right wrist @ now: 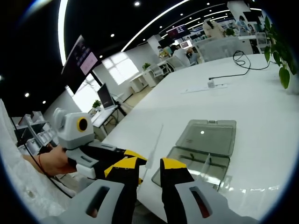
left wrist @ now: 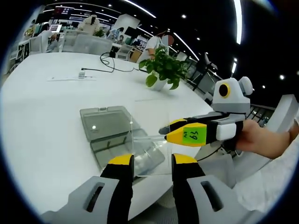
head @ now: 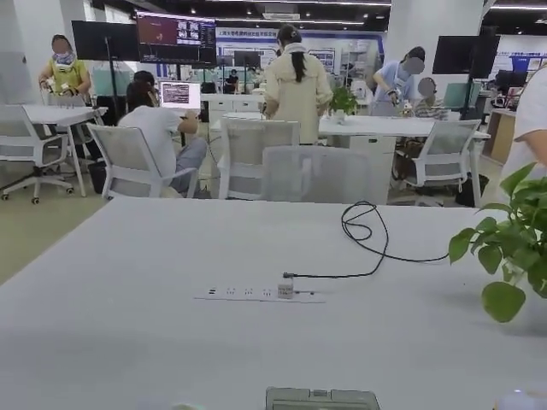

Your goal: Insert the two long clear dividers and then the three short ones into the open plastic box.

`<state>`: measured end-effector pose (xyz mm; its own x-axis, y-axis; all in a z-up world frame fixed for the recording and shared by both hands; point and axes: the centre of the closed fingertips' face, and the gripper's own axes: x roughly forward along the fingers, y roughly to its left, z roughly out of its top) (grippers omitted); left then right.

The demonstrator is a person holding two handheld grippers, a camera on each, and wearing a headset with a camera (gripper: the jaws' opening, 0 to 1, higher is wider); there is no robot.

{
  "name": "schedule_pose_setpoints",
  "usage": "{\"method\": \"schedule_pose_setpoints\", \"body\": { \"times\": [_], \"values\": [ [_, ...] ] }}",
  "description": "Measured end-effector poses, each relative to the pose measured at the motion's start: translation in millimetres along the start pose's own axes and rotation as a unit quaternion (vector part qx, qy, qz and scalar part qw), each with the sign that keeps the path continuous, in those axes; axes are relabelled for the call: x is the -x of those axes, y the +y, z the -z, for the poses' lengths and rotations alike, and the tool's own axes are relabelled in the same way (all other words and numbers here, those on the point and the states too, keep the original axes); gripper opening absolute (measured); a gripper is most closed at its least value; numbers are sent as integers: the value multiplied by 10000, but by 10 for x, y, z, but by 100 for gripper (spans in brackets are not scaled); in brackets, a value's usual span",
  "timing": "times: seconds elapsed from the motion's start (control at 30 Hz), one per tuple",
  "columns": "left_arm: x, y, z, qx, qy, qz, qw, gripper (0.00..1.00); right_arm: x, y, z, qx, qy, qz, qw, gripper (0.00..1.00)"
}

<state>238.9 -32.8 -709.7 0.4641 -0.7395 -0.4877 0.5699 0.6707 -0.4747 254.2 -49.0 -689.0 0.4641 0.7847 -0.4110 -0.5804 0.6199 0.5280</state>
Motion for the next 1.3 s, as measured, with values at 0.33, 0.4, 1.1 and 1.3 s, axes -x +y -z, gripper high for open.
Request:
{"method": "schedule_pose_setpoints", "body": {
  "times": [0.33, 0.4, 1.1, 1.3],
  "values": [
    [-25, -5, -3, -92, -42, 21, 9999, 30, -20, -18, 53, -346, 50, 176, 9992, 7],
    [-41, -2, 4, -50, -27, 13, 10000, 29, -21, -25, 49, -373, 38, 242, 9990, 7],
    [58, 10, 86, -597, -28, 342, 9976, 47, -32, -153, -71, -740, 157, 523, 9958, 7],
    [133, 61, 143, -773, 20, 425, 9961, 53, -55, -182, -115, -737, 254, 642, 9949, 7]
  ]
}}
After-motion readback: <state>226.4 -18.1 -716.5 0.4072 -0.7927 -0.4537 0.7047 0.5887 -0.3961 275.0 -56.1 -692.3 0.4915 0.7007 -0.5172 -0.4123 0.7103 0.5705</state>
